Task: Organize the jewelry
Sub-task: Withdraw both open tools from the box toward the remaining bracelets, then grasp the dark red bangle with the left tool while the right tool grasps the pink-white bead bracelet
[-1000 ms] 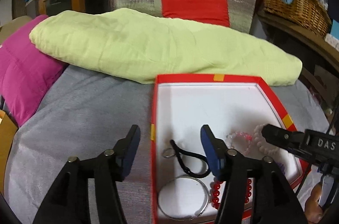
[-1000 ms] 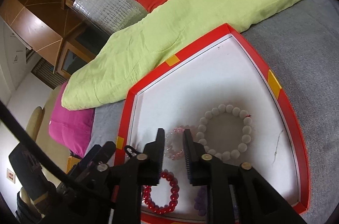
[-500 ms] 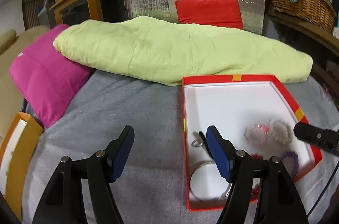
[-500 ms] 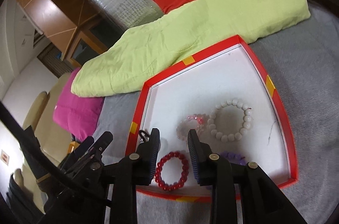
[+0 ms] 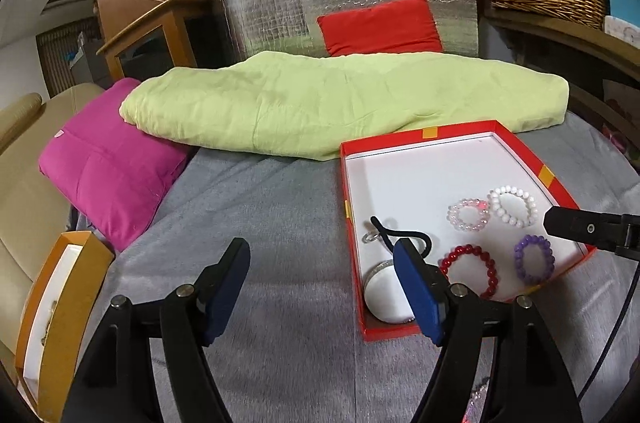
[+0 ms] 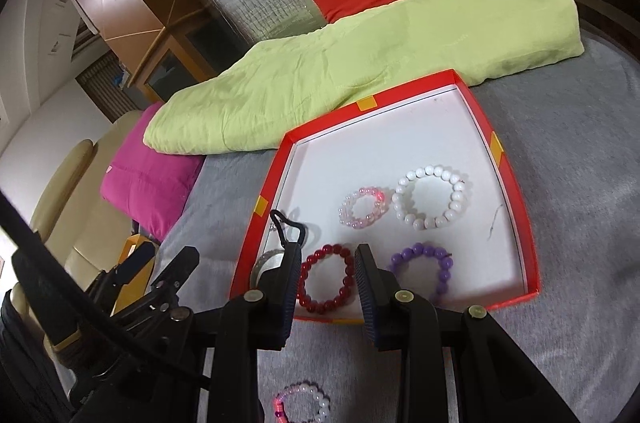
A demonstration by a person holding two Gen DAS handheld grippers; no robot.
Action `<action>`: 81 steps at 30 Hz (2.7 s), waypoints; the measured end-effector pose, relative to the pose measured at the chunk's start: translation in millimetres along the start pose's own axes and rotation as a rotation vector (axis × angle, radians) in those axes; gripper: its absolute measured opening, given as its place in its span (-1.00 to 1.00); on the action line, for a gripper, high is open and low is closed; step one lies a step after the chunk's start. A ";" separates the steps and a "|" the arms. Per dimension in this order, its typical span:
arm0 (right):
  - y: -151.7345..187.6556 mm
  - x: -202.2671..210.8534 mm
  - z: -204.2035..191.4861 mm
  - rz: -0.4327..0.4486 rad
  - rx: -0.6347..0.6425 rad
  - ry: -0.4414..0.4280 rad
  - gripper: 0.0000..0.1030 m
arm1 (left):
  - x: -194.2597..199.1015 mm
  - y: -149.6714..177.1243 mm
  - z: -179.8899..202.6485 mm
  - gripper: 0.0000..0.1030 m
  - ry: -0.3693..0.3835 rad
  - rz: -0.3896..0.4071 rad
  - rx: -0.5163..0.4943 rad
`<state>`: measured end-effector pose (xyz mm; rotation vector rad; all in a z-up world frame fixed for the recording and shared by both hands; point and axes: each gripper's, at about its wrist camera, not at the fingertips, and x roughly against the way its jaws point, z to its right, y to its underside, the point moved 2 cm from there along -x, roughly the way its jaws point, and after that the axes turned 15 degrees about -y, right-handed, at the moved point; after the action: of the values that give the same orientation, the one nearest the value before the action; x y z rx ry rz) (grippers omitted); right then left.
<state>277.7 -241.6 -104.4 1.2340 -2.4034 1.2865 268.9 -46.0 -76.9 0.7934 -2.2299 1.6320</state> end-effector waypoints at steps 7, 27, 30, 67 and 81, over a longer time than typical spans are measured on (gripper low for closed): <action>5.9 3.5 -0.5 -0.006 0.005 0.016 -0.40 | 1.8 -0.1 0.0 0.46 0.000 -0.002 0.001; 26.8 26.3 -5.2 -0.013 0.007 0.031 -0.41 | 3.6 8.6 -4.1 0.46 0.009 -0.060 0.017; 32.9 30.7 -2.9 -0.020 -0.007 0.036 -0.41 | 4.7 11.7 -7.3 0.46 0.023 -0.076 0.026; 96.8 6.0 -11.5 -0.250 0.060 0.062 -0.41 | 20.6 101.6 -24.9 0.46 0.085 -0.267 -0.094; 101.0 -3.4 -13.2 -0.260 0.088 0.090 -0.41 | 27.8 103.3 -13.2 0.36 0.189 -0.260 -0.136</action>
<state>203.9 -200.0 -161.0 1.4240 -2.0639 1.3464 186.0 -18.7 -140.1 0.8175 -1.9892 1.3588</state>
